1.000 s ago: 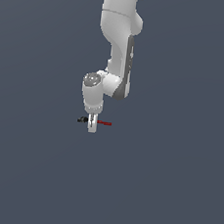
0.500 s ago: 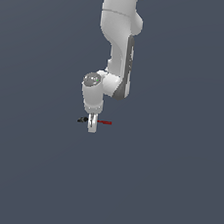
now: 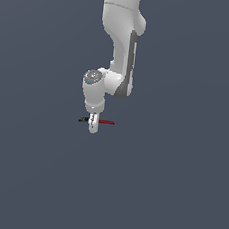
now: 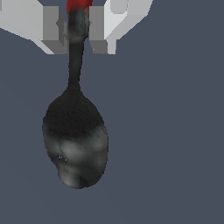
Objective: Pick up the object and move it to a goal position.
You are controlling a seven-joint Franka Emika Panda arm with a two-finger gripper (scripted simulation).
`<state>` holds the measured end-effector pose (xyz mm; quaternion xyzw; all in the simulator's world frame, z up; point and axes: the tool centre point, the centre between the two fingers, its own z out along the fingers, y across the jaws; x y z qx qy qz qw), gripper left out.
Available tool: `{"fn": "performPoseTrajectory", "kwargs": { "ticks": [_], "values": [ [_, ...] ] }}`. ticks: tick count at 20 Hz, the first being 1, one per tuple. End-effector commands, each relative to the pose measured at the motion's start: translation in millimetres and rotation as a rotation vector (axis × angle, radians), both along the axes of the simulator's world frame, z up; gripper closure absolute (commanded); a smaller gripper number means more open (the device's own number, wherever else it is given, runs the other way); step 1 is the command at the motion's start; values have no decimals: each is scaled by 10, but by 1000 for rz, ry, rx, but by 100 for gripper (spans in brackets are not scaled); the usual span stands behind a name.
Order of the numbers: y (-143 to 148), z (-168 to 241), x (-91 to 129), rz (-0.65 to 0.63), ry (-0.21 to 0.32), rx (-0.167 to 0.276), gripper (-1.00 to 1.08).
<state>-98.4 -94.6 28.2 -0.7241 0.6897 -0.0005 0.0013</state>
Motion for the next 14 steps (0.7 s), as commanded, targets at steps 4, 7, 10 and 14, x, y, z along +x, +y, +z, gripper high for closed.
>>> {"fn": "performPoseTrajectory", "kwargs": {
  "ticks": [4,7,10,14],
  "values": [
    [-76,275,-76,-1,0,1,108],
    [-134,487,-135,-1,0,2,108],
    [-205,731,-202,-2,1,2,108],
    [-297,1047,-284,-2,2,1,108]
  ]
}}
